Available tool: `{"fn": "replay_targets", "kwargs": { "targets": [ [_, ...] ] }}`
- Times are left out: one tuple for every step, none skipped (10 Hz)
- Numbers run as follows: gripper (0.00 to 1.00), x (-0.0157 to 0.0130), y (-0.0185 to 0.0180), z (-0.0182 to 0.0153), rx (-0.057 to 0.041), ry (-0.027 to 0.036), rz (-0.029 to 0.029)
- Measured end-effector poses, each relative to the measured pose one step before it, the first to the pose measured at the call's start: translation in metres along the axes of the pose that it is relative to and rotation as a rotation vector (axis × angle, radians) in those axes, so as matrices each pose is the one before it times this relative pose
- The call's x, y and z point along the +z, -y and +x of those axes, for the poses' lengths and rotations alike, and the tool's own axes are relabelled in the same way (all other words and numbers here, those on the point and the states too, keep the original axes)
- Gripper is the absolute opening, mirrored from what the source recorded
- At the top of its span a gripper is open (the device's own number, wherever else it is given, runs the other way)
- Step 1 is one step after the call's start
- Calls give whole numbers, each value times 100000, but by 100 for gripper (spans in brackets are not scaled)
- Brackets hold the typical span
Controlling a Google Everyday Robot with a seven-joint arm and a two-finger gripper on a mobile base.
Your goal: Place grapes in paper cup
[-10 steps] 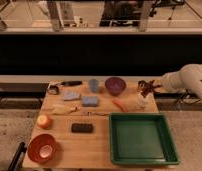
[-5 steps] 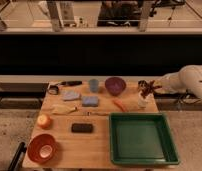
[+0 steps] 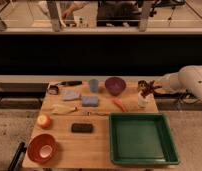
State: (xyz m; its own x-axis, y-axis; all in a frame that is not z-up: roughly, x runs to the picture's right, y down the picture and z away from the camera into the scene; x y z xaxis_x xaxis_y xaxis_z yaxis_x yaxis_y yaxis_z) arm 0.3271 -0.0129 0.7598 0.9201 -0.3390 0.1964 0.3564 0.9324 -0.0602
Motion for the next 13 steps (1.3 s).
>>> {"fn": "replay_targets", "kwargs": {
  "targets": [
    [4,79,-81,7,-703,-280,-352],
    [4,166,-96,-96,-876,-155,-543],
    [4,149,-134,-85,-1416,-458,-666],
    [4,219,-217,-103,-1766,-524,-928],
    [4,100,-211,48,-1282,-717,-709],
    [4,20,-121,-39,-989,-359,-484],
    [4,79,-54,-61,-846,-247,-391],
    [4,80,-3,-9,-144,117,-274],
    [4,181,173,-113,69,718,192],
    [4,22,110,-10,-29,145,242],
    [4,108,111,-116,-236,349,125],
    [4,341,-22,-212,-484,398,-173],
    [4,186,-2,-103,-291,213,-90]
  ]
}}
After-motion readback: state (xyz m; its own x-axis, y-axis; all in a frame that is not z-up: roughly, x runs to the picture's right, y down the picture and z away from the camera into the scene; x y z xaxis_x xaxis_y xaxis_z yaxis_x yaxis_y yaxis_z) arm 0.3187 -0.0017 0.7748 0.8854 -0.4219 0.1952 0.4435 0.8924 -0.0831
